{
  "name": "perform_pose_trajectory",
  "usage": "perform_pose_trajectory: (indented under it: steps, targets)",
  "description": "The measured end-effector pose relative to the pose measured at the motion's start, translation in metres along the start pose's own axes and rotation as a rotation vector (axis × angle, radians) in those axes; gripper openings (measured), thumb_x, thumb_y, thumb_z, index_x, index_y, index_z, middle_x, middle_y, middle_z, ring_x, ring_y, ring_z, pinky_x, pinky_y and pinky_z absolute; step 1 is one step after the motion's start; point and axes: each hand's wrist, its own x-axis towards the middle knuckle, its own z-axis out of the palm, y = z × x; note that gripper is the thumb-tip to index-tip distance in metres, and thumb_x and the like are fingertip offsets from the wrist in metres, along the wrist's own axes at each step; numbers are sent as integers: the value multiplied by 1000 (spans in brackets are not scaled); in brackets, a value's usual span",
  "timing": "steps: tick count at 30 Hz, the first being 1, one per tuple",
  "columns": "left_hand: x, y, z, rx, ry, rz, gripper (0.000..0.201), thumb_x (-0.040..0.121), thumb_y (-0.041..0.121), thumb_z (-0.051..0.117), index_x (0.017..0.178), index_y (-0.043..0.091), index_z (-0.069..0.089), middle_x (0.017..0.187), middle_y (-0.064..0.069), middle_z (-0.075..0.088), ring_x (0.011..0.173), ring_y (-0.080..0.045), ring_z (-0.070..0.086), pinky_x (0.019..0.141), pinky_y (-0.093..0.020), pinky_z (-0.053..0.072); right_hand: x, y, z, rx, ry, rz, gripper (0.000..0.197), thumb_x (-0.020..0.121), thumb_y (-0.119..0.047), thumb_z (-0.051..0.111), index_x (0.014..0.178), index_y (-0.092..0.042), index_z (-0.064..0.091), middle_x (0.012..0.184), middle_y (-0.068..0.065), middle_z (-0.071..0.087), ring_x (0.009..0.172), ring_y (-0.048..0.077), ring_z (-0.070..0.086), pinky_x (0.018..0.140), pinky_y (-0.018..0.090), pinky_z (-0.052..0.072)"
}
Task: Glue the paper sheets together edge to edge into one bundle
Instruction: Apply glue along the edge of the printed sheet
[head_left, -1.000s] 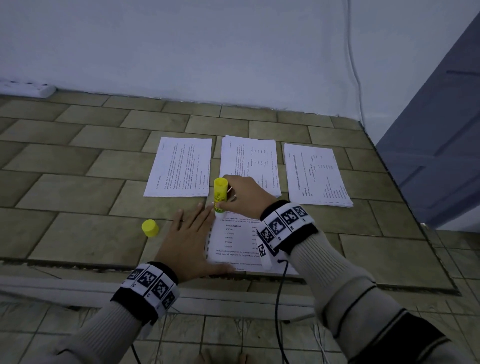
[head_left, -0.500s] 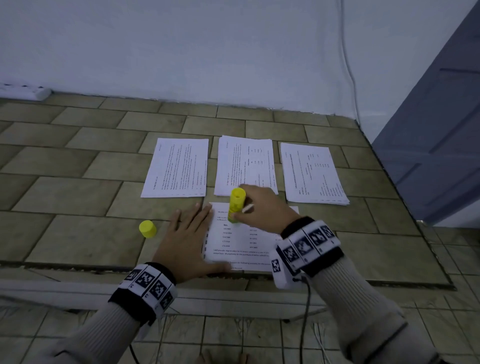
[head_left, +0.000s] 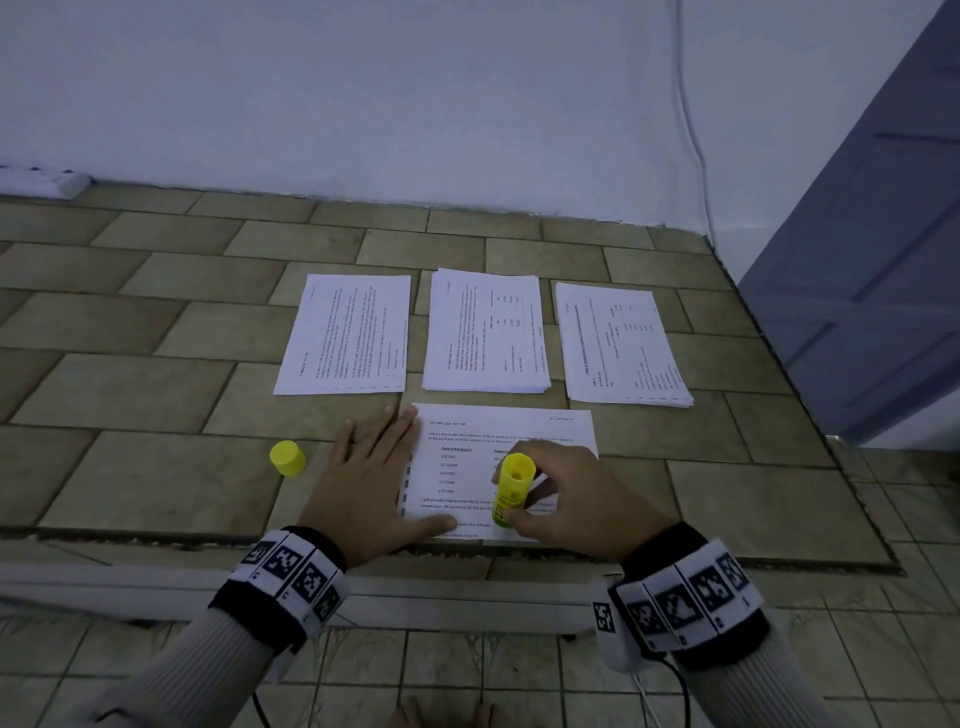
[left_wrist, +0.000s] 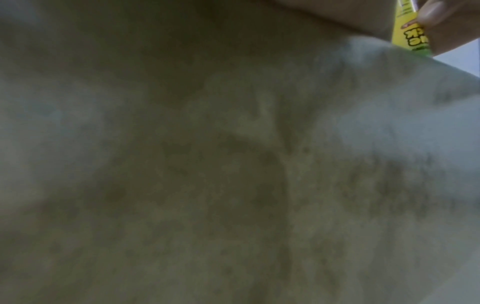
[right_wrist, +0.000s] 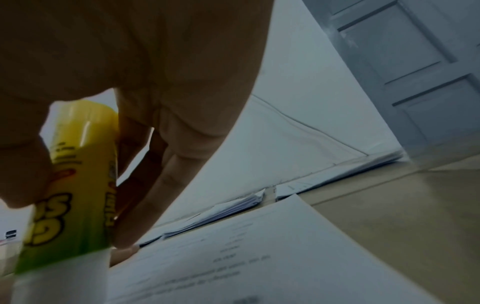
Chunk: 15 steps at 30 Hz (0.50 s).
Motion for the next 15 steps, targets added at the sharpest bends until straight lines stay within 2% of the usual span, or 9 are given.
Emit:
perform_pose_trajectory:
  steps: [5, 9, 15]
  targets:
    - [0, 1, -1, 11, -18, -8, 127, 64, 100, 13, 155, 11, 16, 162, 2, 7, 150, -16, 3, 119, -51, 0, 19, 0, -8, -57, -5, 16, 16, 83, -16, 70, 95, -9, 63, 96, 3, 64, 85, 13, 61, 72, 31, 56]
    - [0, 1, -3, 12, -39, -20, 129, 62, 101, 10, 155, 12, 13, 162, 3, 1, 150, -15, -1, 120, -50, -2, 43, 4, -22, -68, 3, 48, 11, 84, -14, 70, 86, -9, 60, 95, 6, 65, 85, 14, 62, 74, 33, 56]
    - [1, 2, -6, 22, -75, -39, 131, 58, 102, 4, 156, 14, 3, 162, 6, -7, 149, -12, -10, 120, -49, -7, 76, 18, -38, -114, 77, 96, 16, 81, -10, 68, 81, 1, 57, 84, 15, 65, 80, 31, 61, 76, 49, 52]
